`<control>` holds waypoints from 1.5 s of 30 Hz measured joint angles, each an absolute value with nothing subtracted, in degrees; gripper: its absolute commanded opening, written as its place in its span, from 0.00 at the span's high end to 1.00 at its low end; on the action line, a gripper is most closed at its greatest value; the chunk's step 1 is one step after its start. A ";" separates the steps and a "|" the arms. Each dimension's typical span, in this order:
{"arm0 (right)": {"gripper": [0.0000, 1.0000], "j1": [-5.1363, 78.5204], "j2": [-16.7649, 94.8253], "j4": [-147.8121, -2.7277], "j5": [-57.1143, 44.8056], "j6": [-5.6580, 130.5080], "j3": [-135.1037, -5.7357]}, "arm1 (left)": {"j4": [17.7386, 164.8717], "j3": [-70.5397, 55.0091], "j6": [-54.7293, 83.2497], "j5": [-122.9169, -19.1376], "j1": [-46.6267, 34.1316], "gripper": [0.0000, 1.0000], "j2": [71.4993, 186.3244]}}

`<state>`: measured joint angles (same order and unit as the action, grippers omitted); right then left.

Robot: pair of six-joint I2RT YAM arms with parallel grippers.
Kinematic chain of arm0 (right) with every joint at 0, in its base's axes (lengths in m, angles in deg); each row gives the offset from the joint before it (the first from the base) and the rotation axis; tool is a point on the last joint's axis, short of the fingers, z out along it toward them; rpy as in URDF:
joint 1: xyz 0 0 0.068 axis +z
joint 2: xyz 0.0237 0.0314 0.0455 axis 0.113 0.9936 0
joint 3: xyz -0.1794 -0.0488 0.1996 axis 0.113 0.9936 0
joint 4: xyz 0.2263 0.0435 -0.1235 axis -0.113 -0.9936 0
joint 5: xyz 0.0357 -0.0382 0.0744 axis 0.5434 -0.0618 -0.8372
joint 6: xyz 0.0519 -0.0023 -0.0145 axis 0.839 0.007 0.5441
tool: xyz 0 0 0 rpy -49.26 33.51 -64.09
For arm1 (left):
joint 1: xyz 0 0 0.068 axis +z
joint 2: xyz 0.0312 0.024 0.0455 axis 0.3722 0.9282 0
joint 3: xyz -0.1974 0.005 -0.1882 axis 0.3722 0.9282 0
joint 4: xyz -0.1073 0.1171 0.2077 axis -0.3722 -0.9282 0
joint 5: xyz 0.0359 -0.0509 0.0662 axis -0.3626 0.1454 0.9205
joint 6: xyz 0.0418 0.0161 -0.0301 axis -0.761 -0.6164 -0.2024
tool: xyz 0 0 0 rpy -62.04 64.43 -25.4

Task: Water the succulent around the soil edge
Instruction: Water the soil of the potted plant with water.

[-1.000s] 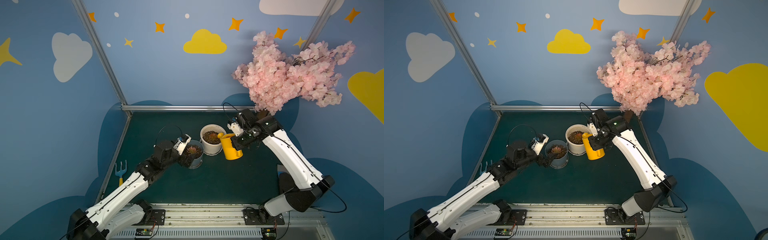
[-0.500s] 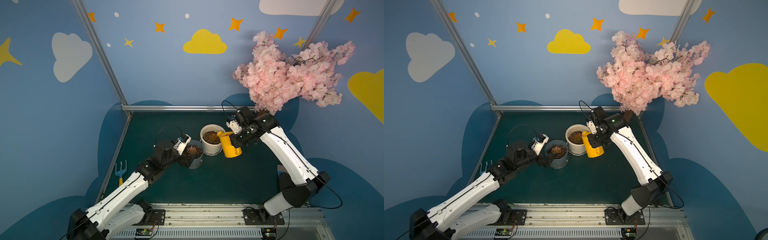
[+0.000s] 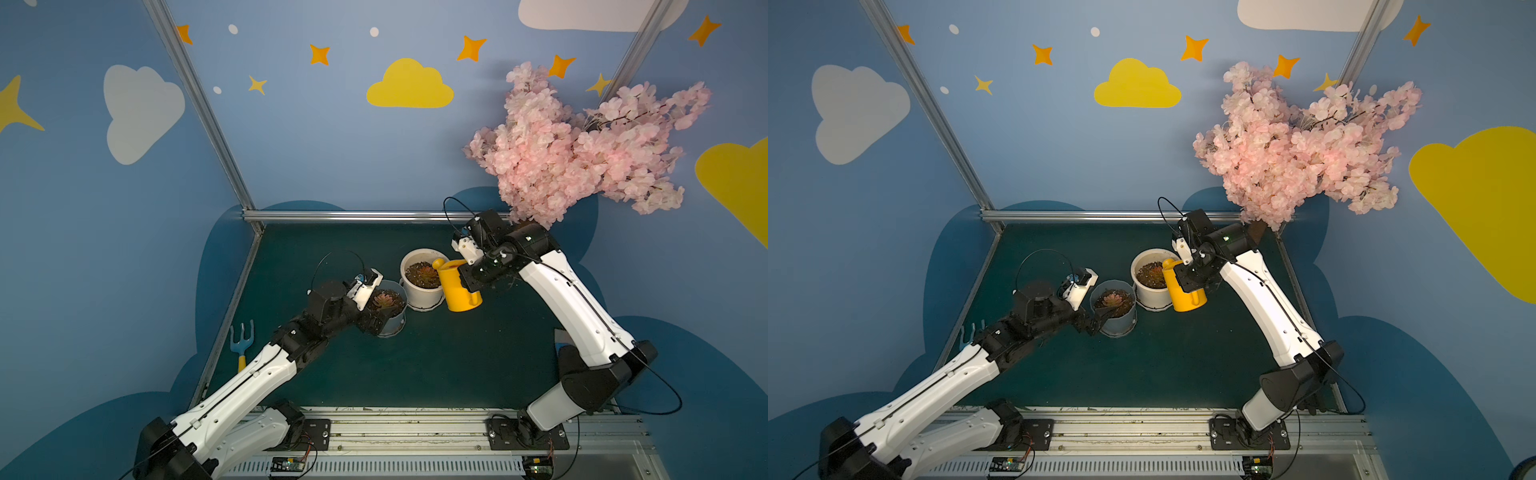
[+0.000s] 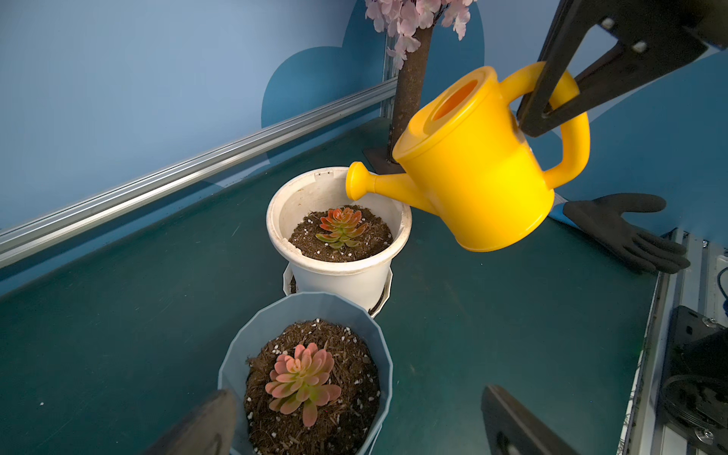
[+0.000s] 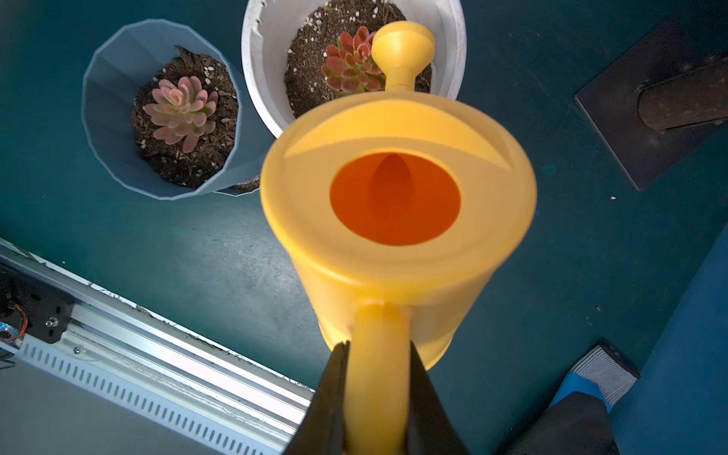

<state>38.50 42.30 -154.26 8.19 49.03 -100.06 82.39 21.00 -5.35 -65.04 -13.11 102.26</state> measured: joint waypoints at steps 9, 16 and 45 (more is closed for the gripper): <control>1.00 38.50 43.44 -154.30 7.95 49.01 -101.08 | 82.41 21.00 -5.35 -65.08 -13.11 0.00 102.23; 1.00 38.50 44.45 -154.37 7.74 48.99 -102.15 | 82.41 21.00 -5.35 -65.08 -13.11 0.00 102.23; 1.00 38.50 48.36 -154.72 4.59 48.85 -106.55 | 82.46 21.00 -5.75 -65.26 -13.09 0.00 102.23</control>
